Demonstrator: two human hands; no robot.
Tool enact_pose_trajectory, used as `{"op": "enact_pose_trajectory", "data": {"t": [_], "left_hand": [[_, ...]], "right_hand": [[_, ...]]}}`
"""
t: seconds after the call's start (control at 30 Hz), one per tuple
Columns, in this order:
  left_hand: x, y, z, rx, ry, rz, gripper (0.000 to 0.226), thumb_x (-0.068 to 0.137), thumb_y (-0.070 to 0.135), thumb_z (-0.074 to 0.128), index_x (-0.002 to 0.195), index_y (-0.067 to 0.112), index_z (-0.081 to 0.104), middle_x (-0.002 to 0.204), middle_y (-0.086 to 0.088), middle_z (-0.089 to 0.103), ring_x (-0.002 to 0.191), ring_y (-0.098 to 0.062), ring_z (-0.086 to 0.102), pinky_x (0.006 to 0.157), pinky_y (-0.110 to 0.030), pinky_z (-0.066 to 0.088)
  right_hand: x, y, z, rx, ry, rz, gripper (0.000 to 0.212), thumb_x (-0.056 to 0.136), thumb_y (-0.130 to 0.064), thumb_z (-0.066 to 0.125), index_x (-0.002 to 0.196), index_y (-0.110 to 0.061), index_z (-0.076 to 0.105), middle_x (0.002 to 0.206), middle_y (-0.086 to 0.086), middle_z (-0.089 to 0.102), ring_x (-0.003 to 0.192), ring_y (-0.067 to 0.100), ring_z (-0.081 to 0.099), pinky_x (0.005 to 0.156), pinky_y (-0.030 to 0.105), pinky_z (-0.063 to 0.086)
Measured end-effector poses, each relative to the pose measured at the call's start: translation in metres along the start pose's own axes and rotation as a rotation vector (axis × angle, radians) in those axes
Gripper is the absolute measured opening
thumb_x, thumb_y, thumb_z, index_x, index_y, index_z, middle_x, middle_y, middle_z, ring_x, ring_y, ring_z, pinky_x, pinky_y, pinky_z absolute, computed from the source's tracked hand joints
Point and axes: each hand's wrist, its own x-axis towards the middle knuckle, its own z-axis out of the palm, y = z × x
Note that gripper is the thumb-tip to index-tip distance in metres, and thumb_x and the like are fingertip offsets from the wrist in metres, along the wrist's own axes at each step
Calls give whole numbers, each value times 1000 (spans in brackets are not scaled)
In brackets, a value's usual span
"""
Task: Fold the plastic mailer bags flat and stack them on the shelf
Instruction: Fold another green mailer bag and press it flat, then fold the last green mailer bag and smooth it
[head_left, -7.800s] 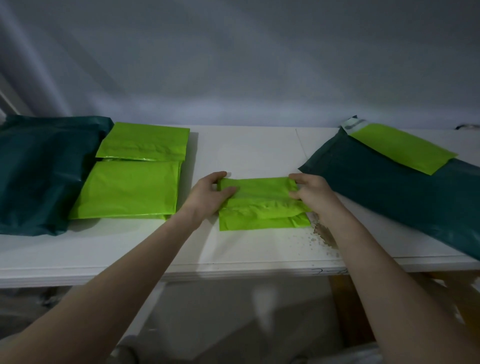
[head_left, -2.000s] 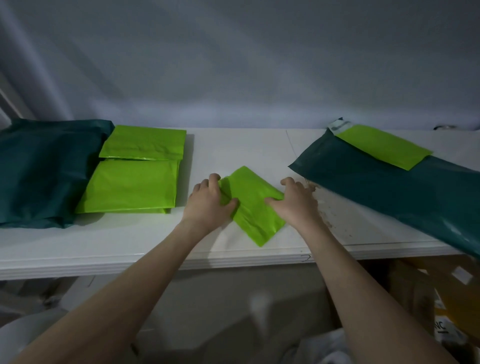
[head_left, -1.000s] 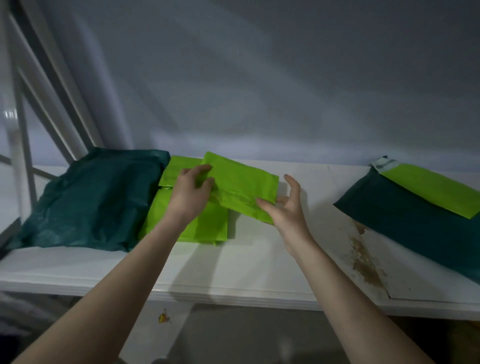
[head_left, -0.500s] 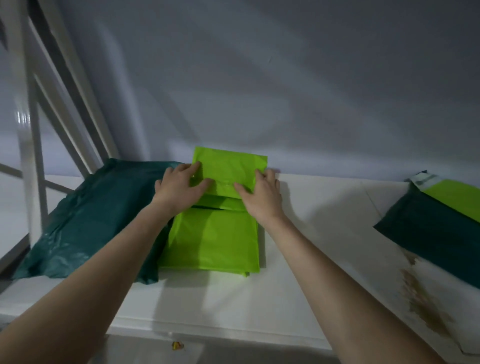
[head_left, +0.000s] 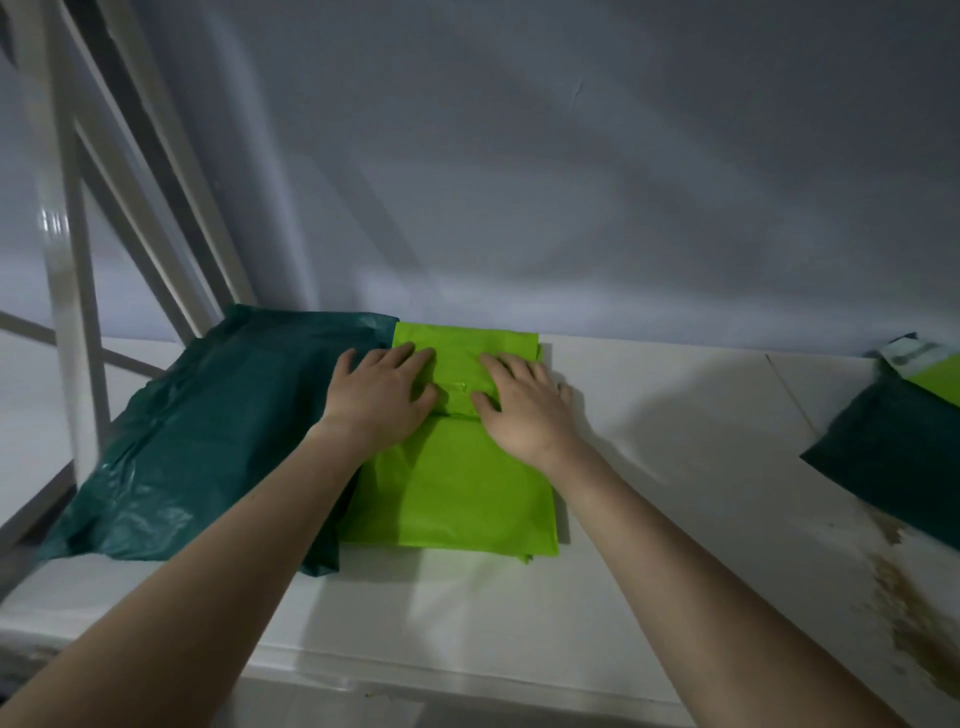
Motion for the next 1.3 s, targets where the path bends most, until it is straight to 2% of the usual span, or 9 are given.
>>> {"op": "enact_pose_trajectory", "data": {"t": [0.1, 0.23, 0.4, 0.63, 0.8, 1.0, 1.17, 1.3], "left_hand": [[1, 0, 3, -23, -61, -18, 54, 98, 45, 22, 148, 28, 15, 157, 4, 16, 143, -16, 18, 116, -48, 0], [-1, 5, 3, -97, -33, -44, 54, 97, 40, 24, 145, 15, 20, 155, -2, 23, 144, -15, 14, 117, -49, -2], [-7, 10, -8, -73, -28, -65, 57, 98, 40, 20, 149, 15, 14, 158, -2, -10, 146, -15, -9, 115, -51, -7], [-22, 42, -39, -92, 86, 2, 59, 99, 40, 21, 151, 20, 3, 157, -1, -16, 144, -14, -16, 116, -46, -8], [-29, 90, -63, -157, 211, 85, 59, 98, 41, 27, 150, 20, 8, 159, 0, -6, 146, -14, -7, 116, -46, -3], [-31, 169, -81, -342, 304, 208, 64, 97, 40, 35, 151, 20, 7, 159, 4, 4, 146, -13, 2, 117, -39, 5], [-31, 237, -83, -425, 306, 309, 67, 96, 41, 37, 150, 18, 5, 159, 3, 7, 146, -13, 4, 118, -39, 5], [-30, 289, -69, -417, 244, 378, 68, 96, 44, 33, 150, 19, 0, 159, 4, 1, 146, -12, -1, 119, -38, 1]], "right_hand": [[3, 0, 1, 3, -80, 21, 54, 98, -42, 31, 148, -28, 18, 156, -6, 18, 142, 20, 17, 112, 55, 16], [2, 0, -2, 44, -98, 32, 56, 98, -42, 30, 150, -28, 12, 158, -7, 10, 144, 18, 11, 112, 55, 11], [-6, 1, -18, 134, 13, -8, 61, 97, -41, 37, 150, -27, 12, 159, -7, 3, 146, 16, 4, 115, 51, 8], [-29, 20, -57, 114, 44, -20, 65, 94, -41, 44, 150, -24, 15, 159, -5, 2, 146, 17, 5, 117, 48, 13], [-58, 49, -102, 89, 93, 19, 64, 94, -35, 46, 149, -21, 18, 159, -3, 5, 145, 18, 8, 115, 48, 18], [-103, 114, -157, 67, 212, 131, 61, 95, -35, 44, 149, -21, 19, 159, -3, 9, 145, 17, 11, 115, 44, 19], [-145, 182, -193, 39, 308, 236, 61, 94, -30, 49, 148, -19, 23, 158, 0, 14, 144, 20, 15, 115, 40, 20], [-177, 234, -211, 15, 330, 344, 61, 94, -28, 49, 148, -18, 23, 158, 0, 15, 144, 22, 16, 112, 39, 23]]}}
